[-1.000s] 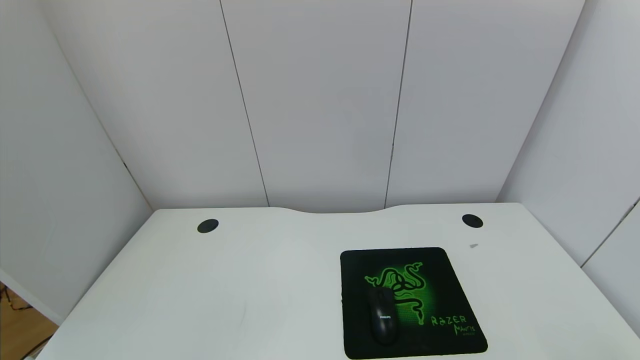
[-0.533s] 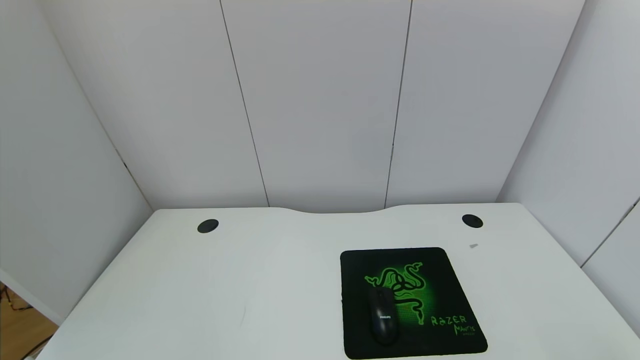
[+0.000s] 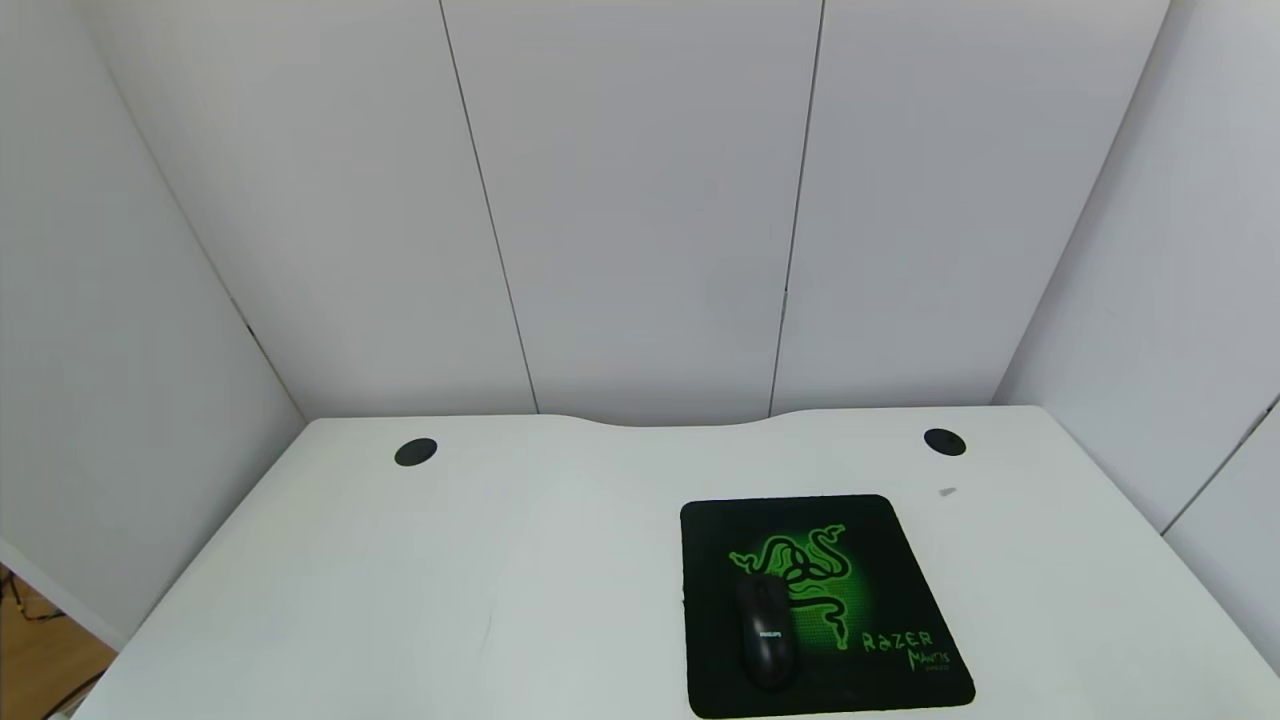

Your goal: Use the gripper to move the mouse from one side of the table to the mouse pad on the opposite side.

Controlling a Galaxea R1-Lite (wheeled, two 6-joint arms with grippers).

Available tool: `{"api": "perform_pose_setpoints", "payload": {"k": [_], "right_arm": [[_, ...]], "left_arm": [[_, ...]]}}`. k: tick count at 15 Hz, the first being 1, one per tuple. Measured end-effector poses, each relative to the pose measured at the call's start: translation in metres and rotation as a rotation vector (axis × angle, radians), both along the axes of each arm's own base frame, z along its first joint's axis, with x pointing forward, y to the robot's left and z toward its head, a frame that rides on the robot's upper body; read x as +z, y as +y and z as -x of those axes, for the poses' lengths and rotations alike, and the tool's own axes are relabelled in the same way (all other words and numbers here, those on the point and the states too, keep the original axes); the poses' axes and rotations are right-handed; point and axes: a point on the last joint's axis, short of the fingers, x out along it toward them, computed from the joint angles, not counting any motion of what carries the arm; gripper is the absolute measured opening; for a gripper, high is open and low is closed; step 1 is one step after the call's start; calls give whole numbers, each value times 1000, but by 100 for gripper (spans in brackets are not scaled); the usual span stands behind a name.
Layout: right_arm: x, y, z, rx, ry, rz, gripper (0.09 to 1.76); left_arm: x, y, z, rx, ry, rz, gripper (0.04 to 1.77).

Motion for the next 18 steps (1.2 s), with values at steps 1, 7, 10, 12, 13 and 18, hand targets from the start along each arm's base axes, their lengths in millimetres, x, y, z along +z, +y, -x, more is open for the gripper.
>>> {"api": "perform_pose_setpoints", "payload": {"k": [1, 7, 10, 12, 13, 18], "right_arm": [[0, 0, 0, 0, 0, 0, 171], [0, 0, 0, 0, 0, 0, 171], [0, 0, 0, 0, 0, 0, 171], [0, 0, 0, 0, 0, 0, 171], [0, 0, 0, 0, 0, 0, 171], [0, 0, 0, 0, 0, 0, 171]], "left_arm": [[-10, 0, -2, 12, 65, 4, 172], [-20, 0, -4, 15, 132, 29, 172], [-20, 0, -4, 15, 134, 30, 172], [-21, 0, -4, 16, 135, 30, 172], [-21, 0, -4, 16, 135, 30, 172], [-21, 0, -4, 16, 135, 31, 172]]}}
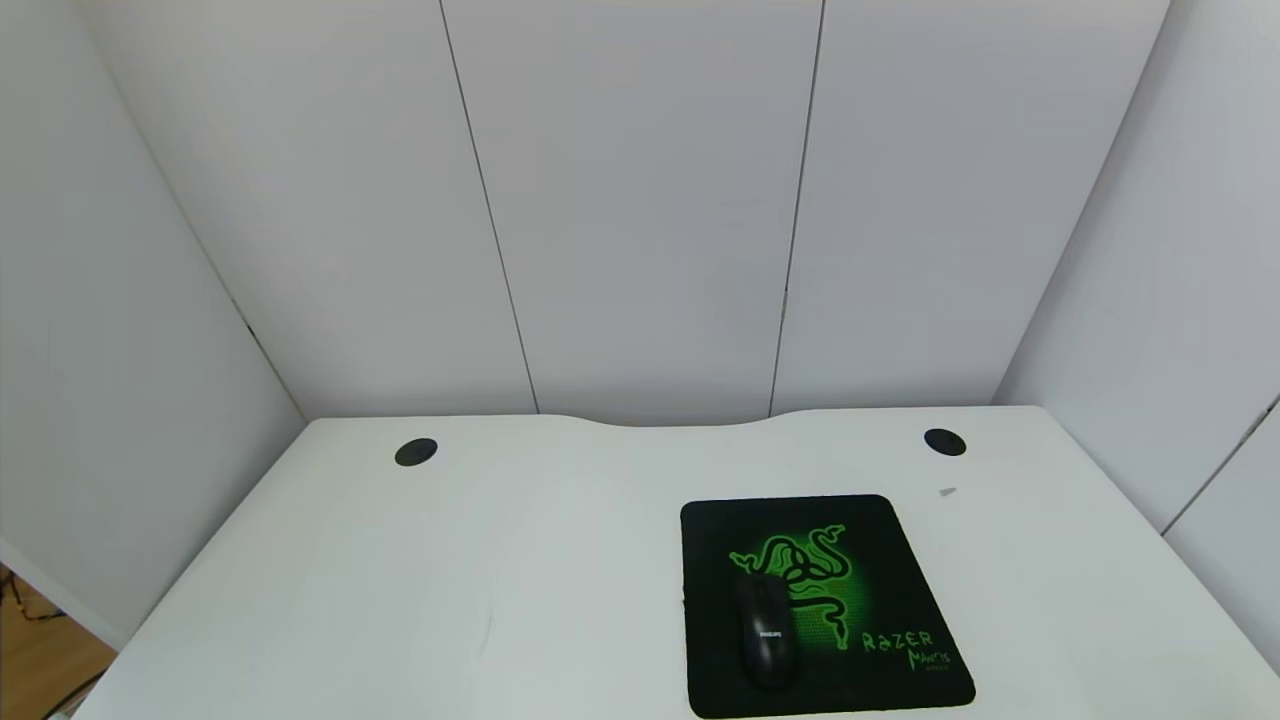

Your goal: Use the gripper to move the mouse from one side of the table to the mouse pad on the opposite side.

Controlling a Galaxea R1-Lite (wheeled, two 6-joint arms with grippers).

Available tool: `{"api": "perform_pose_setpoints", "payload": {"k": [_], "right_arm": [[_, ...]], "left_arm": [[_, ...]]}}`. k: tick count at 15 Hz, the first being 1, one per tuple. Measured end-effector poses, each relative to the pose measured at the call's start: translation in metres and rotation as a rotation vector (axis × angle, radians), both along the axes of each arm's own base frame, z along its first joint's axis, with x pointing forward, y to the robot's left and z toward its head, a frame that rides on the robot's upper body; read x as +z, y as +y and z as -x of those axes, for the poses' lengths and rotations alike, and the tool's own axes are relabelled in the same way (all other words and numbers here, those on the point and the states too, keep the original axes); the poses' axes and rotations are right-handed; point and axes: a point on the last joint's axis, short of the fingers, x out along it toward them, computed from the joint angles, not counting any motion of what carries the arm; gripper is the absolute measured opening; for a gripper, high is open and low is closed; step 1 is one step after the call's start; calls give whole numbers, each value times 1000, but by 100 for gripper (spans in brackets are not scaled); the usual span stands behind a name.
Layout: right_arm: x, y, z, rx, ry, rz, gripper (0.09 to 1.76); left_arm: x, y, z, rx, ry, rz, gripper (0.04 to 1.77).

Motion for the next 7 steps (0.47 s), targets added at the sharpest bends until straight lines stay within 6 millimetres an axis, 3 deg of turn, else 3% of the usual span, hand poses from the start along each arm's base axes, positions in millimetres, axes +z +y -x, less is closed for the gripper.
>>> {"api": "perform_pose_setpoints", "payload": {"k": [7], "right_arm": [[0, 0, 0, 0, 0, 0, 171]], "left_arm": [[0, 0, 0, 2, 0, 14, 172]]}}
